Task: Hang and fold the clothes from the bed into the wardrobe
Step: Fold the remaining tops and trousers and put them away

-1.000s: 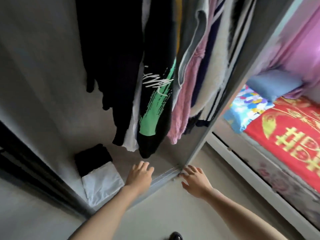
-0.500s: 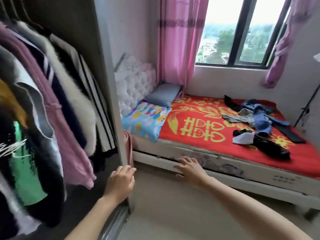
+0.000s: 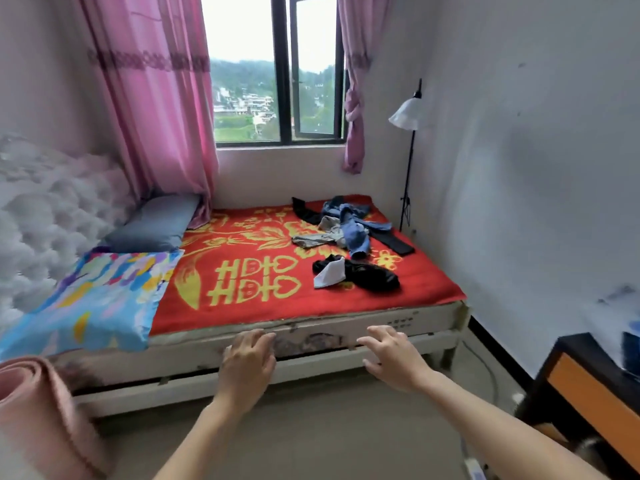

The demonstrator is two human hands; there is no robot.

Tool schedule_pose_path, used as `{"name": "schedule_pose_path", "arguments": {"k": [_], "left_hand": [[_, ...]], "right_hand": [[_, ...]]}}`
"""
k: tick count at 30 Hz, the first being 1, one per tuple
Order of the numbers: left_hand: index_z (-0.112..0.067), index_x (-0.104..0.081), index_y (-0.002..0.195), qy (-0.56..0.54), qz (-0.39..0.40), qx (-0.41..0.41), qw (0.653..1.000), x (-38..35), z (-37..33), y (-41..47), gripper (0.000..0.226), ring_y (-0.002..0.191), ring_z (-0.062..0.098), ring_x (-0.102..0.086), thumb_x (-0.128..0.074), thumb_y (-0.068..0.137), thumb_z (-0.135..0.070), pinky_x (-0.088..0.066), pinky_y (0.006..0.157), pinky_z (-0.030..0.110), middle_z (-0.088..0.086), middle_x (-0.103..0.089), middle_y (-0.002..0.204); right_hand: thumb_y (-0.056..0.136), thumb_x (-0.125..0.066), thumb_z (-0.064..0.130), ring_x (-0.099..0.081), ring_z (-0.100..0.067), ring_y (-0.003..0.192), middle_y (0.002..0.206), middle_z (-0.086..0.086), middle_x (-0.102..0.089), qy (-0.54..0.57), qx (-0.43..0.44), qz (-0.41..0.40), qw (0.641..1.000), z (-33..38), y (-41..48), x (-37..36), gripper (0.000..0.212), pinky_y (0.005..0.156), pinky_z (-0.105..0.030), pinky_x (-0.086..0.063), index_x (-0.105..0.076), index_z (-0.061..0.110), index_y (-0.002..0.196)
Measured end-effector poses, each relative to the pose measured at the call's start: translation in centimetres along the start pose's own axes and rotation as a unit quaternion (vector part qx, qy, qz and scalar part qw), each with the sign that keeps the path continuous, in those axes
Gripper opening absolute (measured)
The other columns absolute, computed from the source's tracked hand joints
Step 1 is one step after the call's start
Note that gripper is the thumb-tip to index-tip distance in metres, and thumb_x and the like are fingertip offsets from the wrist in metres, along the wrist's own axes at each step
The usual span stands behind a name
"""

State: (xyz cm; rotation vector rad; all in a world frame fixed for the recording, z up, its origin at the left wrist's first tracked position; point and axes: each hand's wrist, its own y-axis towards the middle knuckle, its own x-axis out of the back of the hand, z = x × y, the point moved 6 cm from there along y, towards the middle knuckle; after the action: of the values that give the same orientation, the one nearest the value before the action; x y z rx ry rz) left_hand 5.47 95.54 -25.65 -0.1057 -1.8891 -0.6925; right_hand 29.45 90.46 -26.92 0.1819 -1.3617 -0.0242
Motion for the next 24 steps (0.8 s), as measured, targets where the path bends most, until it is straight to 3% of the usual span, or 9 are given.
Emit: {"name": "schedule_pose_path", "arguments": {"k": [4,6,8,10,11,14,18,21,24], "left_hand": [[-0.01,-0.071,0.104,-0.047,0.037,-0.016,0.998,-4.0,-1.6,4.0,0.03,0.097,0.033,-0.064,-0.064,0.075,-0.017,-0.052,0.076,0.049,0.008,-0.068,0.105],[-0.009,-0.068,0.111,-0.06,0.06,-0.03,0.996,-5.8,-2.1,5.5,0.036,0.106,0.033,-0.06,-0.052,0.08,-0.021,-0.049,0.083,0.048,0.009,-0.066,0.113],[-0.01,-0.063,0.12,-0.075,0.079,-0.035,0.993,-7.8,-2.3,7.3,0.033,0.117,0.03,-0.053,-0.054,0.089,-0.017,-0.043,0.092,0.045,0.008,-0.061,0.123],[-0.011,-0.058,0.127,-0.081,0.098,-0.035,0.991,-9.4,-2.2,8.7,0.035,0.125,0.026,-0.046,-0.055,0.092,-0.016,-0.037,0.099,0.04,0.005,-0.055,0.131],[-0.013,-0.056,0.129,-0.085,0.105,-0.036,0.99,-10.5,-1.8,9.5,0.036,0.127,0.024,-0.043,-0.054,0.093,-0.018,-0.036,0.101,0.037,0.003,-0.053,0.133],[-0.018,-0.052,0.133,-0.1,0.14,-0.044,0.984,-13.9,0.1,12.5,0.038,0.129,0.021,-0.039,-0.05,0.095,-0.023,-0.035,0.101,0.032,-0.001,-0.049,0.137],[-0.019,-0.054,0.13,-0.115,0.192,-0.101,0.969,-17.6,-0.7,16.6,0.035,0.126,0.022,-0.04,-0.05,0.095,-0.02,-0.035,0.099,0.031,0.0,-0.051,0.134],[-0.015,-0.058,0.126,-0.127,0.22,-0.173,0.952,-19.7,-3.6,19.9,0.034,0.124,0.026,-0.042,-0.055,0.092,-0.019,-0.036,0.098,0.034,0.004,-0.054,0.132],[-0.015,-0.055,0.131,-0.141,0.252,-0.257,0.922,-21.2,-9.5,20.3,0.039,0.126,0.027,-0.041,-0.054,0.092,-0.021,-0.036,0.098,0.036,0.003,-0.053,0.134]], "right_hand": [[0.083,-0.051,0.038,-0.037,-0.024,0.134,0.139,-0.01,-0.044,-0.035,-0.081,-0.006,0.996,-4.9,-0.5,0.5,0.05,0.105,-0.041,-0.033,-0.056,0.018,0.128],[0.062,-0.059,0.04,-0.064,-0.029,0.103,0.108,-0.011,-0.066,-0.024,-0.107,0.022,0.994,-6.4,-0.5,-0.4,0.044,0.075,-0.045,-0.054,-0.072,0.021,0.1],[0.045,-0.059,0.047,-0.071,-0.016,0.075,0.083,0.001,-0.07,-0.017,-0.146,0.037,0.989,-8.2,-0.4,-1.8,0.039,0.051,-0.028,-0.055,-0.074,0.03,0.077],[0.048,-0.059,0.046,-0.07,-0.017,0.081,0.089,-0.001,-0.07,-0.061,-0.156,0.033,0.985,-8.7,-0.1,-1.6,0.041,0.057,-0.031,-0.056,-0.075,0.03,0.083],[0.057,-0.057,0.042,-0.066,-0.023,0.098,0.104,-0.008,-0.067,-0.063,-0.154,0.013,0.986,-9.3,0.5,-1.5,0.047,0.071,-0.04,-0.055,-0.073,0.024,0.097],[0.083,-0.041,0.042,-0.031,-0.02,0.136,0.145,-0.008,-0.038,-0.039,-0.208,-0.018,0.977,-11.1,2.1,-2.2,0.058,0.107,-0.037,-0.027,-0.049,0.018,0.135],[0.091,-0.042,0.037,-0.025,-0.018,0.139,0.148,-0.004,-0.032,-0.089,-0.266,-0.017,0.96,-12.9,2.6,-3.1,0.05,0.108,-0.032,-0.023,-0.044,0.02,0.138],[0.07,-0.072,0.029,-0.057,-0.028,0.114,0.117,-0.011,-0.062,-0.13,-0.342,-0.077,0.928,-13.6,0.3,-1.9,0.037,0.088,-0.039,-0.051,-0.07,0.019,0.106],[0.05,-0.086,0.021,-0.054,-0.023,0.104,0.101,-0.009,-0.069,-0.167,-0.409,-0.138,0.887,-12.9,-5.1,-0.3,0.036,0.075,-0.037,-0.055,-0.075,0.02,0.084]]}}
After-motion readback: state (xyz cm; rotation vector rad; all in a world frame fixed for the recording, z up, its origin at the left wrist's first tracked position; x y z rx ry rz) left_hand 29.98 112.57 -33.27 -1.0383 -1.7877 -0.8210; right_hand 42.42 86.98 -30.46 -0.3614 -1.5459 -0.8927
